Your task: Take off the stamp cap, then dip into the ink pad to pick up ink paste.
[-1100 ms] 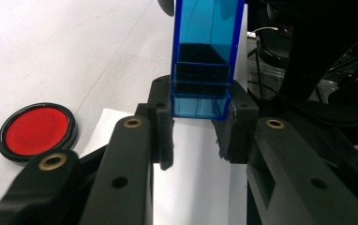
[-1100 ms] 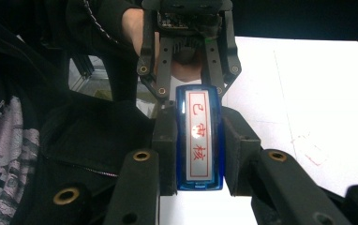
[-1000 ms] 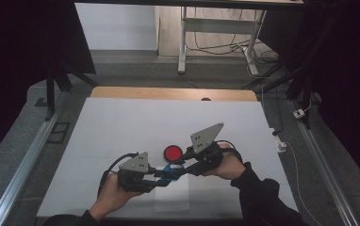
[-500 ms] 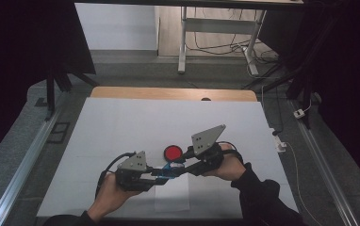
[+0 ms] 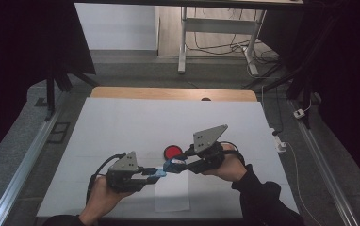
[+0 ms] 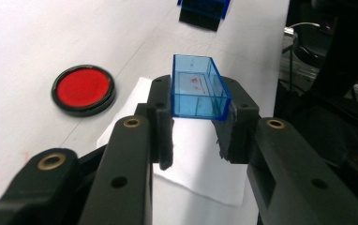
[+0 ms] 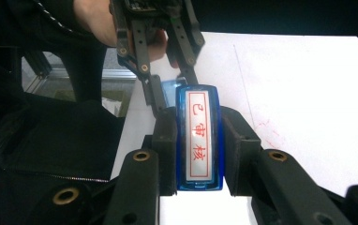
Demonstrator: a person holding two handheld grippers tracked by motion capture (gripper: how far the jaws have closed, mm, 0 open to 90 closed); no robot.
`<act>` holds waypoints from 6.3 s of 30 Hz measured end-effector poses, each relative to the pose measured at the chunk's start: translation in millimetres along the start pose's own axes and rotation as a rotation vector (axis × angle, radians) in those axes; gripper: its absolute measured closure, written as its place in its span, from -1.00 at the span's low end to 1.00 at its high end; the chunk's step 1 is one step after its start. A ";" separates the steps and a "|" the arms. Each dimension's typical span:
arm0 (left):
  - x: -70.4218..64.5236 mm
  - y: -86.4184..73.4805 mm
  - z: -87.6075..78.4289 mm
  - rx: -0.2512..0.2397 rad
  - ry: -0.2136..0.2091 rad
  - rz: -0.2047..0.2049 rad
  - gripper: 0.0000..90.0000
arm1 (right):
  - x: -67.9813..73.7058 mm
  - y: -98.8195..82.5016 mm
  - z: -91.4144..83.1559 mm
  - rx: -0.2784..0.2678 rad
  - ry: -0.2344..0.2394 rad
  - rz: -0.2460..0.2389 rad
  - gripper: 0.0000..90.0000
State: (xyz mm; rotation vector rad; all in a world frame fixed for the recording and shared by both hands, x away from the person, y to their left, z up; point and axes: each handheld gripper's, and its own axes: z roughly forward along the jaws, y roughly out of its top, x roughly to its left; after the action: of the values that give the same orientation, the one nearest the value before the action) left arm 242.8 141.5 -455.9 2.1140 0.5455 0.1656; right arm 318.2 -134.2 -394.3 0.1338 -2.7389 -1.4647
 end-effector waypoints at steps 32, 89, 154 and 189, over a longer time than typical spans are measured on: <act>-16.0 -67.0 -71.3 -0.005 0.207 -0.228 0.54 | 6.7 -0.9 1.3 0.033 -0.099 0.059 0.56; -11.8 -84.6 -79.1 0.054 0.238 -0.296 0.53 | -48.0 -32.2 39.1 0.182 -0.357 0.286 0.56; -10.5 -83.8 -77.6 0.065 0.236 -0.302 0.53 | -77.6 -46.0 90.9 0.373 -0.462 0.324 0.58; -9.3 -84.7 -78.9 0.053 0.219 -0.306 0.53 | -77.9 -46.0 71.8 0.229 -0.396 0.386 0.56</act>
State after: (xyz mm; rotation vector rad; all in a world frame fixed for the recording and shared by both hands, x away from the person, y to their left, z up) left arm 182.4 237.9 -479.1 2.0456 1.0049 0.2104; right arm 393.5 -92.9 -471.5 -0.7133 -2.9846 -1.1722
